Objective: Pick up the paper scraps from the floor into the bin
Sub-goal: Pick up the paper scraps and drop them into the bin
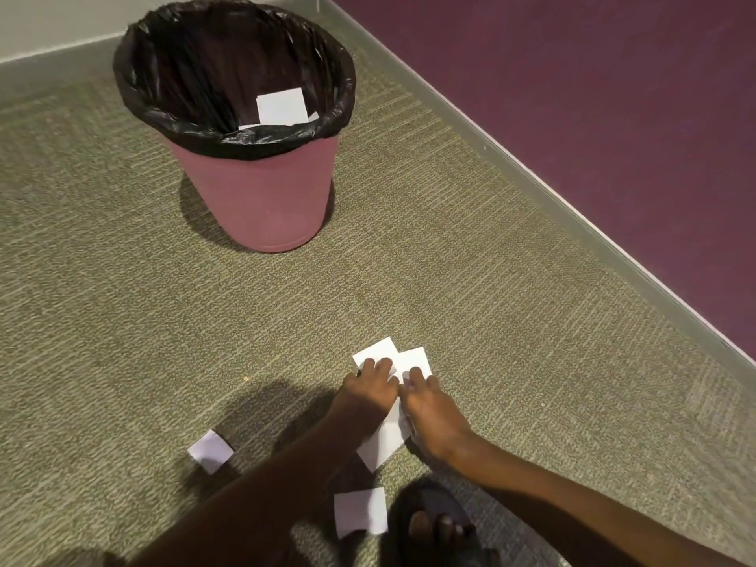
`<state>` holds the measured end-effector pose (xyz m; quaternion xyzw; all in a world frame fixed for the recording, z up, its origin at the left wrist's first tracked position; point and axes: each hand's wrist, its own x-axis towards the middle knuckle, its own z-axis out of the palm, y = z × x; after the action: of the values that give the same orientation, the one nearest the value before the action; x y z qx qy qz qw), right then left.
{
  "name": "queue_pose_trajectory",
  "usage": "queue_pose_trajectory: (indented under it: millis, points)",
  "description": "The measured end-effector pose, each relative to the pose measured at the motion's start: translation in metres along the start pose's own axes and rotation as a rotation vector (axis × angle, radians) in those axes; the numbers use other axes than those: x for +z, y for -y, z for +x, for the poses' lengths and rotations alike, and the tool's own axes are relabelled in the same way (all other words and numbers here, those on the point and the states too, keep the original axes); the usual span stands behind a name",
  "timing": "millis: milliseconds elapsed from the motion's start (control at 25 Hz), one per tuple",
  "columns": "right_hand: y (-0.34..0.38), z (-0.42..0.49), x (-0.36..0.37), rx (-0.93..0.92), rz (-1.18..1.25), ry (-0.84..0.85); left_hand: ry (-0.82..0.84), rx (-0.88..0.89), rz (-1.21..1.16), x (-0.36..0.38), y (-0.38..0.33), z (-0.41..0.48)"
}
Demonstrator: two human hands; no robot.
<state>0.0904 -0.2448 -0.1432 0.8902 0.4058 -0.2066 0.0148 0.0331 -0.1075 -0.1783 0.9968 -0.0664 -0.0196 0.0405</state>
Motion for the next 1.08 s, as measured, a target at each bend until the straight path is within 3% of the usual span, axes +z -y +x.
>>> queue_pose_trajectory:
  millis: [200,320,440,600,760,880,1080]
  points:
    - [-0.007,0.006,-0.005,-0.017,0.034,0.041,-0.036,0.043,-0.004,0.003,-0.001,-0.009]
    - [-0.016,0.012,-0.011,0.003,0.109,0.068,0.021,0.046,-0.122,-0.006,0.002,-0.017]
    - [-0.021,0.021,-0.023,0.016,0.242,0.101,-0.023,-0.001,-0.293,0.0,0.015,-0.023]
    - [-0.037,0.036,-0.06,0.107,0.443,-0.034,-0.027,-0.11,-0.516,-0.014,0.048,-0.023]
    - [-0.041,0.052,-0.136,0.207,0.702,-0.144,0.109,-0.458,-0.814,-0.115,0.093,-0.009]
    - [-0.025,0.06,-0.205,0.176,0.961,-0.256,-0.092,-0.582,-0.922,-0.198,0.121,-0.013]
    - [0.022,0.09,-0.31,-0.039,1.277,-0.339,-0.687,-0.664,-1.163,-0.301,0.179,-0.008]
